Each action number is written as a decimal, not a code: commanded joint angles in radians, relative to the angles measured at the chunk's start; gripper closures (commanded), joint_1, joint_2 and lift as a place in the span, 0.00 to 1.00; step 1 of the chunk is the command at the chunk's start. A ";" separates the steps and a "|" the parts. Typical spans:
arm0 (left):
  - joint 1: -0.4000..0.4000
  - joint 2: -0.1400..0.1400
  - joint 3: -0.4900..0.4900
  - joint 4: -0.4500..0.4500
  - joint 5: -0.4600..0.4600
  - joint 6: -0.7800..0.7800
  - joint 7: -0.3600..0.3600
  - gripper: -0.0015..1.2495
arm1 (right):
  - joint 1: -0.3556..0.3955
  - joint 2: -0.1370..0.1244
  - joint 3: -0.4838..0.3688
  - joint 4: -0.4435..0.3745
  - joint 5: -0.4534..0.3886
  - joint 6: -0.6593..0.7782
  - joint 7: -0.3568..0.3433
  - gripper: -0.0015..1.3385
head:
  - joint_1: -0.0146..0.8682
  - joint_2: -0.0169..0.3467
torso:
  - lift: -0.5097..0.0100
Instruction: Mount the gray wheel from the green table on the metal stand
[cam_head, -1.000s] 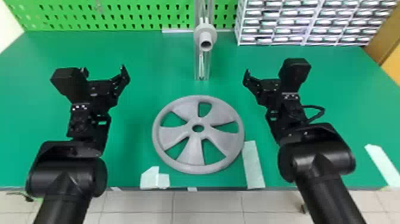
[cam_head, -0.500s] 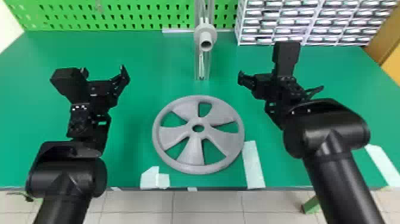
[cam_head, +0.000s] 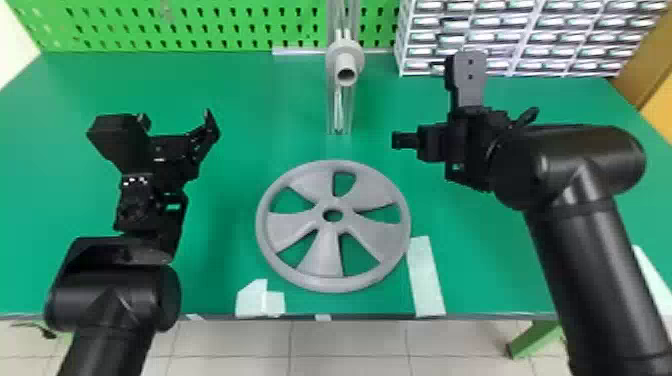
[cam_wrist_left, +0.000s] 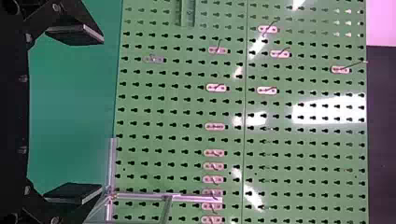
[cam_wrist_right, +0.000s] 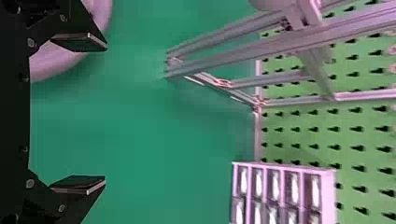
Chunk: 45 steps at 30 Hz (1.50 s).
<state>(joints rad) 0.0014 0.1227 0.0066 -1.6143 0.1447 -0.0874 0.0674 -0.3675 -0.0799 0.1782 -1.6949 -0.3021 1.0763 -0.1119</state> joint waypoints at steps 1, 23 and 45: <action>-0.001 0.000 -0.004 0.002 -0.002 0.000 0.000 0.13 | -0.048 -0.006 -0.002 0.020 -0.043 0.131 0.000 0.21 | 1.00 0.19 | 0.79; -0.005 0.008 -0.027 0.011 -0.019 0.006 0.000 0.13 | -0.202 -0.003 -0.017 0.225 -0.123 0.404 0.000 0.20 | 1.00 0.19 | 0.79; -0.009 0.023 -0.042 0.011 -0.024 0.009 0.000 0.13 | -0.240 0.019 -0.028 0.331 -0.129 0.441 0.000 0.20 | 1.00 0.19 | 0.79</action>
<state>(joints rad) -0.0078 0.1456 -0.0352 -1.6030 0.1214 -0.0782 0.0674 -0.6068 -0.0670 0.1530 -1.3672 -0.4356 1.5184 -0.1119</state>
